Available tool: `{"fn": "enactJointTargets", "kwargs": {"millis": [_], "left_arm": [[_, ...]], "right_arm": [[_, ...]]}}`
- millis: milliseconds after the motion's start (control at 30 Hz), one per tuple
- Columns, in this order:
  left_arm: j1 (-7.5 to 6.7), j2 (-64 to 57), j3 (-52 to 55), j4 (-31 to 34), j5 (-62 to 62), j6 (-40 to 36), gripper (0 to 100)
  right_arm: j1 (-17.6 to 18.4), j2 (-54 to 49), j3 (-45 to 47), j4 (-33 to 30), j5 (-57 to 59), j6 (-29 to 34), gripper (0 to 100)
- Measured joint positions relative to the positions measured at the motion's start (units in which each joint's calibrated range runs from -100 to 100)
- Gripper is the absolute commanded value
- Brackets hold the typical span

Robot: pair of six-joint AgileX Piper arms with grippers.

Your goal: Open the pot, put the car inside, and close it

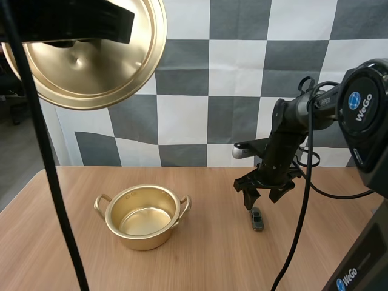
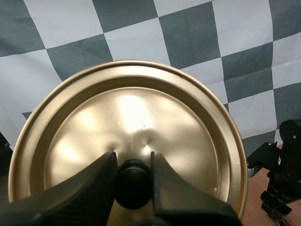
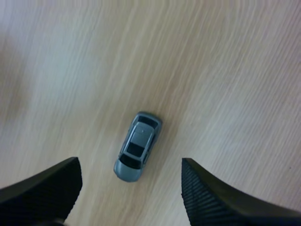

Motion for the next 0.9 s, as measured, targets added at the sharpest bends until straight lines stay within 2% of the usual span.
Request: {"fn": "enactJointTargets", "kwargs": {"millis": [467,900], "left_arm": [[0.0,0.0,0.0,-0.11,0.0,0.0,0],[0.0,0.0,0.0,-0.11,0.0,0.0,0]], "right_arm": [[0.0,9.25,0.0,0.95,-0.85,0.84,100],[0.0,9.7,0.0,0.83,-5.67,0.84,100]]}}
